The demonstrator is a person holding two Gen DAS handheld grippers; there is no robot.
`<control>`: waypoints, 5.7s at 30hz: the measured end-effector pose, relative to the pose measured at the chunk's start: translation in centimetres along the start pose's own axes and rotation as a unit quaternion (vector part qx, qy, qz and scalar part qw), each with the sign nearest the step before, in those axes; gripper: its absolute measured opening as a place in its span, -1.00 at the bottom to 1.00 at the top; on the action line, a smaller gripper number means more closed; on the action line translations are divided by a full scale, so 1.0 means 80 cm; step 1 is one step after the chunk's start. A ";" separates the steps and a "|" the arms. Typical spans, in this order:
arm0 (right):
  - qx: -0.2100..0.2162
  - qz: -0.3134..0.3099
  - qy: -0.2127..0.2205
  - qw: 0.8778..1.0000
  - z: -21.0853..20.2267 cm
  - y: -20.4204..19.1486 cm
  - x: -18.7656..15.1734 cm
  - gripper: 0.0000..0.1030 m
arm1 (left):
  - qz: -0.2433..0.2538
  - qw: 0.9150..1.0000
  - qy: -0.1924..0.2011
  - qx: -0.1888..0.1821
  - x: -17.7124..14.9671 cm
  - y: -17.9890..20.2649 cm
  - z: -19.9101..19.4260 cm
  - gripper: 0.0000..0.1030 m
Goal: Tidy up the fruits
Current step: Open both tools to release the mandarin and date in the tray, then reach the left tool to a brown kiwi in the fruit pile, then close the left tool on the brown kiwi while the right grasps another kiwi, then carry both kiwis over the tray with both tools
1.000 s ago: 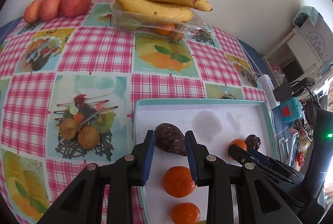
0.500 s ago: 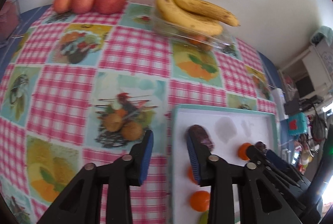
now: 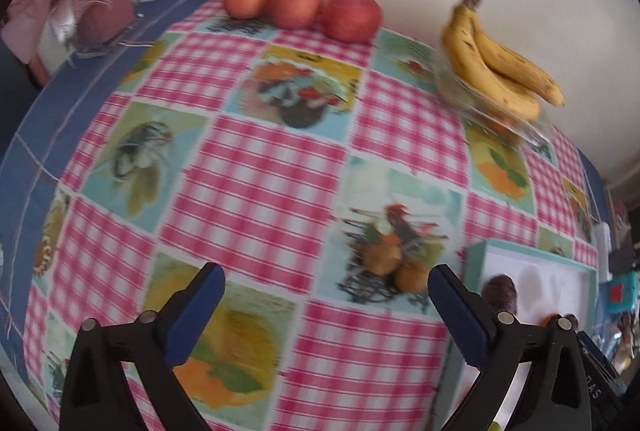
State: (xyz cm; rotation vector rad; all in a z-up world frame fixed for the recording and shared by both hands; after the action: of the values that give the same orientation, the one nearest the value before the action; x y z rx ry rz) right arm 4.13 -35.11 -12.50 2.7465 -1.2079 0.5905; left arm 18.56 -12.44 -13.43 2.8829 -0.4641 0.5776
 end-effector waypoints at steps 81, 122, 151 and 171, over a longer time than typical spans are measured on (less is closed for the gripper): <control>0.026 -0.025 0.023 0.999 0.014 -0.066 0.027 0.93 | -0.002 0.992 -0.033 -0.118 0.005 0.037 0.055 -0.46; 0.104 -0.226 -0.016 0.968 0.058 -0.230 -0.067 -0.40 | -0.090 0.993 0.017 -0.076 0.038 -0.068 0.009 -0.46; 0.128 -0.159 0.058 0.977 -0.048 -0.197 -0.022 -0.46 | -0.061 0.994 0.046 -0.079 0.034 -0.051 -0.040 -0.46; 0.109 -0.137 0.070 0.982 -0.089 -0.148 -0.046 -0.46 | -0.027 0.989 0.057 -0.133 -0.003 -0.006 -0.089 -0.46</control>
State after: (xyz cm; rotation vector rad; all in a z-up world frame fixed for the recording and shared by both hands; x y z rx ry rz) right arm 8.19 -22.83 -6.39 2.9150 -0.7575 0.9102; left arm 16.06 -10.38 -7.08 2.5853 -0.4102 0.6163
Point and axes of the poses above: each gripper's, at about its wrist camera, not at the fingertips, and z roughly the way its jaws point, y to its right, x to its top, the point moved 10 cm from there along z, roughly the way its jaws point, and after that the axes turned 7 degrees about z, right-handed, at the moved point
